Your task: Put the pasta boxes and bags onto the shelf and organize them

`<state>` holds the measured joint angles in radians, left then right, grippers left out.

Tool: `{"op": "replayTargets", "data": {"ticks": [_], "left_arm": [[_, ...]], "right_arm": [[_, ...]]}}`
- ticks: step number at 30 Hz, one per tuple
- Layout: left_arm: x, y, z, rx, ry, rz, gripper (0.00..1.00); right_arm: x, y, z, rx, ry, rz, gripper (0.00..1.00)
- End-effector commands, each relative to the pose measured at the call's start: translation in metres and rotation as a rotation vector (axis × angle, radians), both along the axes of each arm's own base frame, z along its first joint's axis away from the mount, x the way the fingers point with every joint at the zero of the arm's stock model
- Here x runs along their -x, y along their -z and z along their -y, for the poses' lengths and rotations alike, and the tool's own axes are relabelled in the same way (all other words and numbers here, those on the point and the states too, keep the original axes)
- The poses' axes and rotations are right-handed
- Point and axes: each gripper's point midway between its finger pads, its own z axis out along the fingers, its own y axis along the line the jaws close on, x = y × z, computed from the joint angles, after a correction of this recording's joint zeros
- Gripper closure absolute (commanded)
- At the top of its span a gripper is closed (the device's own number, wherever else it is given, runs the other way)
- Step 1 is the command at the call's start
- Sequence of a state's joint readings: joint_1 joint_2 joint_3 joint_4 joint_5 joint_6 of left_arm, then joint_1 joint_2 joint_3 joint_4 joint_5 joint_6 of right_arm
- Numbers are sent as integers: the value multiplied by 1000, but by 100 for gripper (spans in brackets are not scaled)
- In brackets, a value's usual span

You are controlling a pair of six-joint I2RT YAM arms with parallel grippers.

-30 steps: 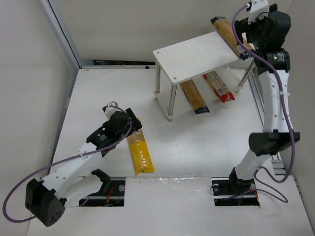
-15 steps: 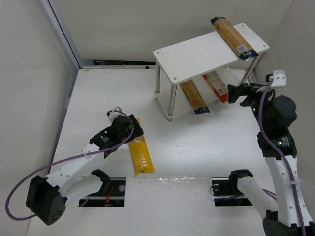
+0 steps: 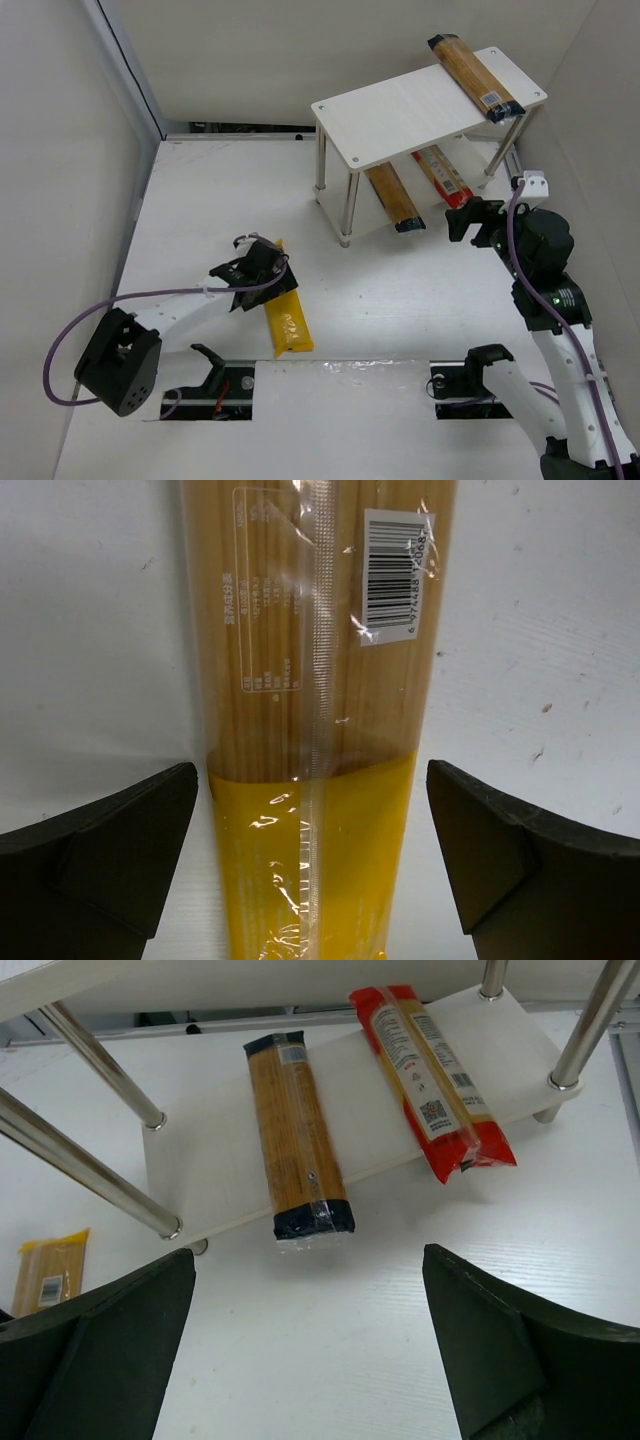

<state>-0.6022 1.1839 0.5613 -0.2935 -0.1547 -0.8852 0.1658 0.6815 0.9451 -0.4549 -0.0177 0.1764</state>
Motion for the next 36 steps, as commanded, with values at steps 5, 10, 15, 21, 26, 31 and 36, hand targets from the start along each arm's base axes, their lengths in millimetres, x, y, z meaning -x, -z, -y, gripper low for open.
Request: {"op": "replayTargets", "data": {"ticks": [5,10,15,21,26,31,36], "left_arm": [[4,21,2,-65,16,-61,0],[12,36,-4,-153,-1,-142,5],[22,48,-10,-233,-7,-236,26],[13,53,1,-240,46,-262,100],[-1,25,28,-160,124,-139,100],[-21,-73,29,-145,40,173,100],[-8,-211,32,120,69,593,100]], "right_arm": [[6,4,13,20,71,-8,0],[9,-1,19,20,101,15,0],[16,-4,28,24,144,35,0],[23,-10,32,17,163,71,0],[25,-12,31,14,154,79,0],[26,-16,30,16,141,98,0],[27,-12,26,13,122,99,0]]}}
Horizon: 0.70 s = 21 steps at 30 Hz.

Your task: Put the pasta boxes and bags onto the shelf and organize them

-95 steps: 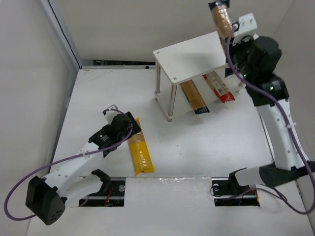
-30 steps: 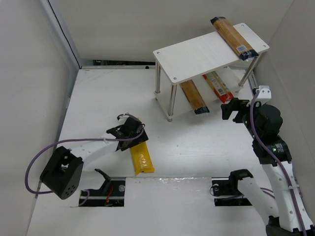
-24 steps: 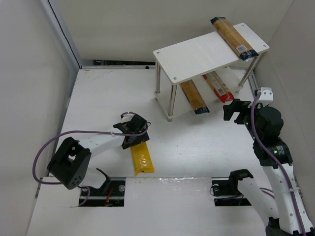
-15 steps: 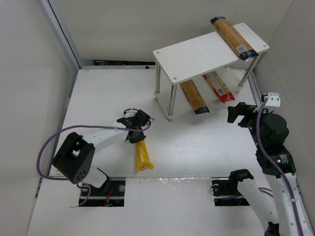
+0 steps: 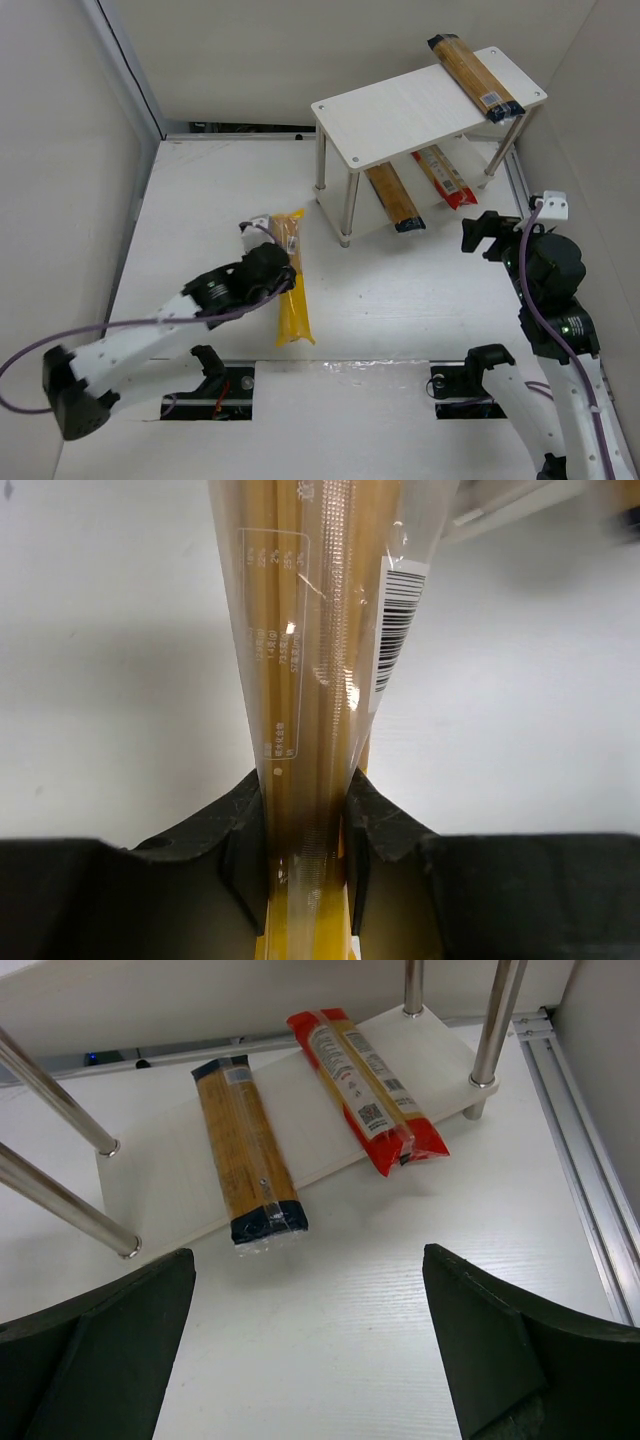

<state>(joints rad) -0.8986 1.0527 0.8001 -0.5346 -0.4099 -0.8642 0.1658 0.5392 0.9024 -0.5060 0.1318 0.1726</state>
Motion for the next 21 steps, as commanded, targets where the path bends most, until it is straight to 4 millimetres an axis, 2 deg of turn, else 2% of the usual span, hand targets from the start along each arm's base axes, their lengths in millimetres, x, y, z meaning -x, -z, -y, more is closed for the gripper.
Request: {"op": "replayTargets", "data": {"ticks": [1,4,6,7,8,10,11,12,13,14,15,17,18,19,20,21], "left_arm": [[-13,-136,-5,303,-34,385,100],[1,-201,-15,465,38,569,100],[6,-230,-21,515,56,652,100],[7,-247,-21,535,73,699,100],[8,-269,-23,562,73,740,100],[4,-293,-19,573,78,787,100],[-8,-301,-6,565,73,800,100],[-14,-326,-7,578,43,836,100],[-22,-337,-1,579,22,845,100],[-44,-332,23,522,19,816,100],[-47,-375,22,577,-17,868,100],[-61,-403,40,576,-15,894,100],[-85,-401,61,544,-24,880,100],[-86,-446,55,612,-27,944,100],[-92,-459,61,657,-33,950,100],[-112,-451,81,646,-31,924,100]], "right_arm": [[1,-10,-6,5,-37,47,0],[0,-6,-8,5,-46,38,0],[0,-6,-8,5,-46,38,0],[3,-13,-7,2,-46,59,0],[3,-13,-7,2,-46,59,0],[6,-16,-7,0,-46,72,0],[8,-18,-7,-1,-46,81,0],[8,-18,-7,-1,-46,81,0],[8,-18,-7,-16,-44,80,0],[9,-15,-9,-29,-52,65,0],[11,-9,-12,-40,-62,40,0],[10,1,-14,-61,-67,-6,0],[10,14,-16,-81,-61,-54,0],[10,25,-14,-97,-40,-86,0],[9,33,-10,-114,-4,-107,0],[8,46,-10,-126,2,-138,0]]}}
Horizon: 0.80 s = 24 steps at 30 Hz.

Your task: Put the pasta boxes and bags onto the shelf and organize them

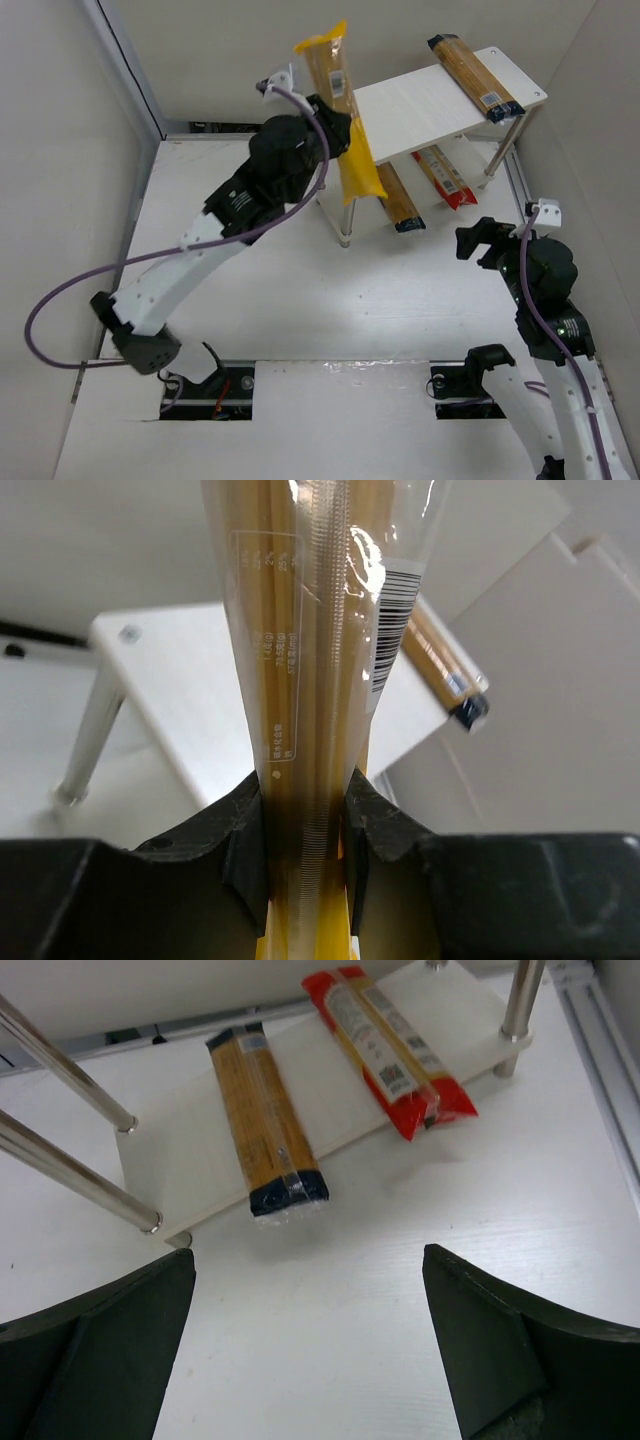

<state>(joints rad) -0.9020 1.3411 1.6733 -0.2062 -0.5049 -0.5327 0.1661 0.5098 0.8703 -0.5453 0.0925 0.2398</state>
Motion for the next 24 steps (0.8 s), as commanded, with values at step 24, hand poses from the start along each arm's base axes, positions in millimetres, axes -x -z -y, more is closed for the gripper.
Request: {"op": "replayTargets", "data": {"ticks": [24], "left_arm": [[-168,-79,101,641,270,72,97]], "right_arm": [[15,42,29,-60,210,-144,0]]}}
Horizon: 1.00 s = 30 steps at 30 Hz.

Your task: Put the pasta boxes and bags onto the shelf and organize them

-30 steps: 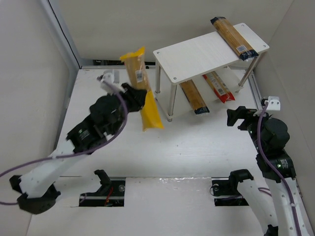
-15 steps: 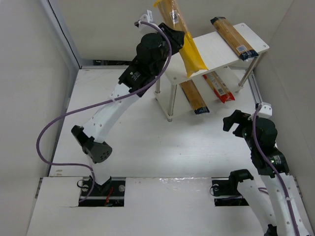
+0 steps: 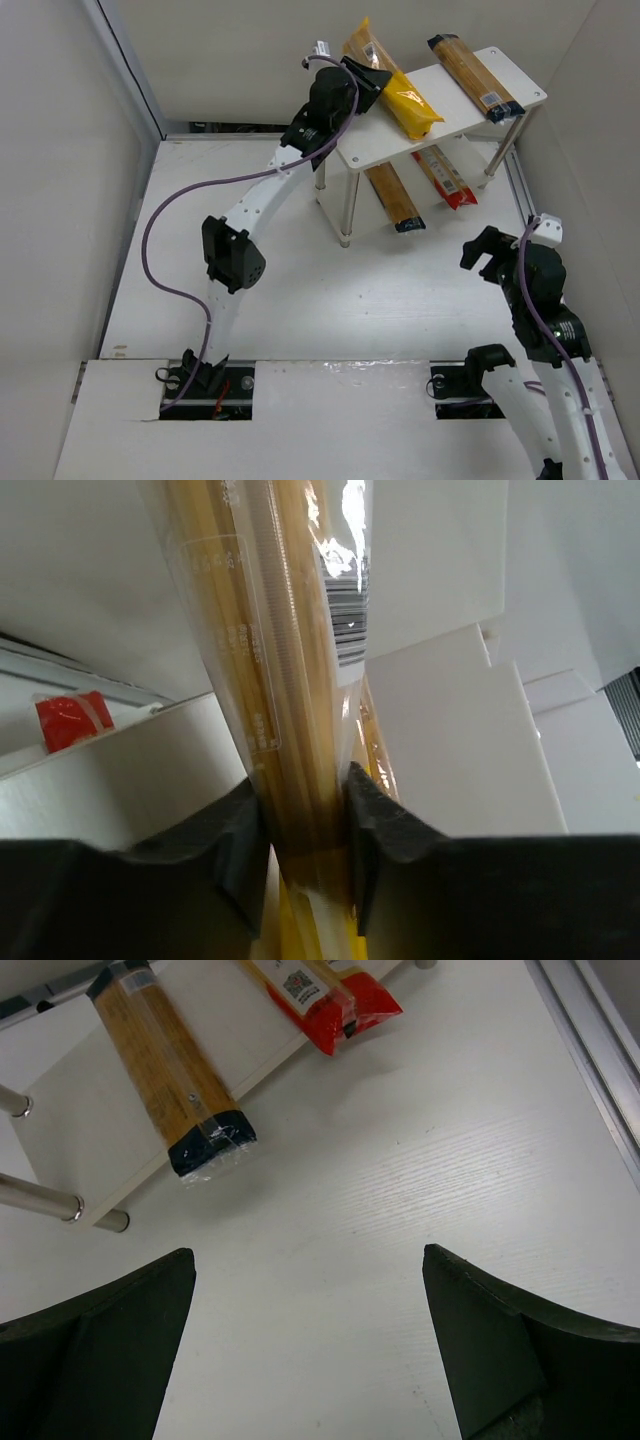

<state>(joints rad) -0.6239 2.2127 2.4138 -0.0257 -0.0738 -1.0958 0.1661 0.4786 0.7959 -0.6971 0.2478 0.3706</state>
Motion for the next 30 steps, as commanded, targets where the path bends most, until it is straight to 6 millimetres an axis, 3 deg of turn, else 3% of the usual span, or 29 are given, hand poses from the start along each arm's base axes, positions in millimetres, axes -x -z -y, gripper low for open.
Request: {"op": "replayTargets", "data": {"ticks": [1,2,5,6,7,11,12,14,15,16,19,21,22,23,24,25,26,28,29,30], "left_arm": [[51,-121,-26,117,25,274,70],[55,-124,-29,107,22,291,57],[67,-138,-41,72,0,334,40],[70,-141,-44,57,-3,339,27],[75,-145,-45,41,7,353,0],[104,-153,-66,-58,7,357,0],[105,-134,-65,-102,23,331,0],[119,-128,-75,-166,25,351,0],[141,-145,-92,-167,16,389,0],[142,-129,-97,-212,4,373,0],[171,-125,-130,-375,-125,355,0],[185,-110,-145,-488,-188,327,0],[203,-115,-162,-490,-217,330,0],[199,-76,-168,-562,-252,255,0],[205,-62,-174,-583,-257,236,0],[219,-59,-192,-542,-279,214,0],[216,-10,-202,-610,-314,122,0],[226,27,-224,-627,-364,32,0],[238,65,-247,-639,-414,-62,0],[244,81,-256,-647,-429,-99,0]], "right_arm": [[-3,-15,3,-1,27,28,0],[-3,-15,1,-5,17,28,0],[-5,-11,-1,-4,8,7,0],[-6,-13,-1,-6,8,16,0],[-8,-11,-1,-4,8,7,0],[-7,-23,-3,-14,-1,44,0],[-8,-25,-3,-16,-1,53,0],[-8,-30,-2,-9,-4,63,0],[-8,-35,-2,-11,-4,75,0],[-6,-37,-2,-4,-7,84,0],[-3,-42,3,15,6,85,0],[-1,-48,8,28,29,104,0],[2,-51,10,29,39,118,0],[5,-54,11,25,40,135,0],[5,-54,13,29,53,135,0],[8,-57,16,31,68,151,0],[11,-60,18,31,77,165,0],[13,-59,21,34,89,165,0],[13,-60,23,28,105,167,0],[14,-57,23,30,105,158,0]]}}
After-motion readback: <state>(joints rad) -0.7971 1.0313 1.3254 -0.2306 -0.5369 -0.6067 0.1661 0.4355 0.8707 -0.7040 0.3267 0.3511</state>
